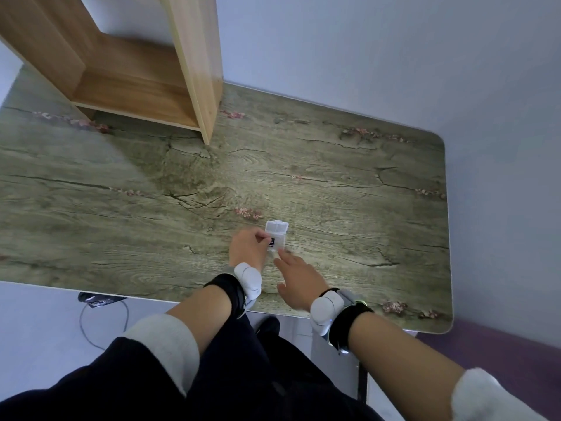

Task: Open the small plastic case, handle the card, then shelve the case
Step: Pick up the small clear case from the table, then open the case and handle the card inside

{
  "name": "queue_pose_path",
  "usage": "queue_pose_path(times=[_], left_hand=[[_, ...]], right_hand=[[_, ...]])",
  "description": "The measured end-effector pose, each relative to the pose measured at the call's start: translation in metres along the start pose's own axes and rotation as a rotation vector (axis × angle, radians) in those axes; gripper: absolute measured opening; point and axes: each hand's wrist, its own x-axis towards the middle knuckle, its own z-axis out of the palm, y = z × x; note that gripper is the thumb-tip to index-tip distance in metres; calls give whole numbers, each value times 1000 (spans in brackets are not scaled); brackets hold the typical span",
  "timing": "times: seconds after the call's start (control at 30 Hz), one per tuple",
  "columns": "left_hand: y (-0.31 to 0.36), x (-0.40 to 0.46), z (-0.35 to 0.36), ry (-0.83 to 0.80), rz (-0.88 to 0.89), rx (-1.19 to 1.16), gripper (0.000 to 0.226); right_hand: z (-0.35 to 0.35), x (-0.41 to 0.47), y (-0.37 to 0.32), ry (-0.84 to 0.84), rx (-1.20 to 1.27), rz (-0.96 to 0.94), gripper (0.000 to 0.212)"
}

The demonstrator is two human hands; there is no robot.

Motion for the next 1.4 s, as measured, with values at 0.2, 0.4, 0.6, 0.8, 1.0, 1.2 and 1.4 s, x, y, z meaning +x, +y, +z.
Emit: queue_pose_path(times=[0.2, 0.4, 0.6, 0.8, 1.0, 1.2, 1.4], left_hand=[[-15, -6, -1, 60, 247, 99, 5], [-45, -22, -3, -21, 844, 546, 37], [-51, -23, -4, -5, 865, 636, 39], [-43, -16, -23, 32, 824, 425, 24], [-55, 9, -58, 110, 500, 398, 28], [-64, 18, -66, 53, 529, 420, 26], [-58, 28, -73, 8, 634, 547, 7]], right_hand=[[-2, 0, 1, -9, -1, -18, 66], [0, 2, 0, -7, 8, -11, 66], [3, 2, 1, 0, 18, -7, 71], [1, 1, 2, -12, 1, -20, 72], [4, 1, 4, -12, -17, -38, 72], [4, 1, 3, -17, -11, -29, 73], [9, 6, 5, -21, 1, -19, 77]])
